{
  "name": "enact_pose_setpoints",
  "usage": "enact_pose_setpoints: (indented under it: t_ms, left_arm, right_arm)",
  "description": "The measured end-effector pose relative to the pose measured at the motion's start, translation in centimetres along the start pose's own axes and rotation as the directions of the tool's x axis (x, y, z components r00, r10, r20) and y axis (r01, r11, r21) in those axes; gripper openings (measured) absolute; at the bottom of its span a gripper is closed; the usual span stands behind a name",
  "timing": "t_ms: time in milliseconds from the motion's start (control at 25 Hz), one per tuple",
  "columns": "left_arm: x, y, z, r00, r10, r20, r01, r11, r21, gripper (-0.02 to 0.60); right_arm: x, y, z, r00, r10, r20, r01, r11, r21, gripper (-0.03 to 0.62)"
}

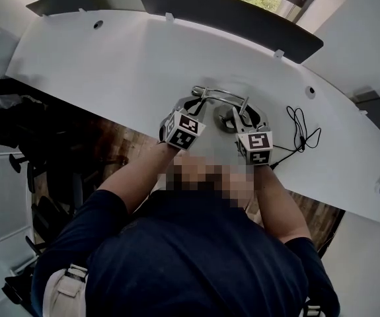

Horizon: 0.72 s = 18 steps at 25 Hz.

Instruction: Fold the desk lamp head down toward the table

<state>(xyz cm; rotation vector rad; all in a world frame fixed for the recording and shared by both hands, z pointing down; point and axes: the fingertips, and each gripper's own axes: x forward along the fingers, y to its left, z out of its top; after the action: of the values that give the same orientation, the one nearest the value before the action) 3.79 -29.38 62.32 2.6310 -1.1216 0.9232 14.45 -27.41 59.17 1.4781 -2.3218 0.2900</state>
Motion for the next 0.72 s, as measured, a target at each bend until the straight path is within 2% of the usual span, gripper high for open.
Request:
enact_pose_setpoints:
  t_ms: [160, 720]
  left_arm:
    - [0.7, -0.8, -0.7, 1.0, -0.016, -0.023, 0.016, 1.0, 0.009, 0.048]
    - [1.7, -2.1, -1.4, 0.999, -0.024, -0.03, 0.025, 1.0, 0.015, 0.049]
  right_arm:
    - [0.0, 0.1, 0.0, 1.0, 0.0, -0.009, 0.0, 1.0, 0.004, 0.123]
    - [0.1, 0.0, -0.3, 0.999, -0.022, -0.026, 0.022, 1.0, 0.001, 0.124]
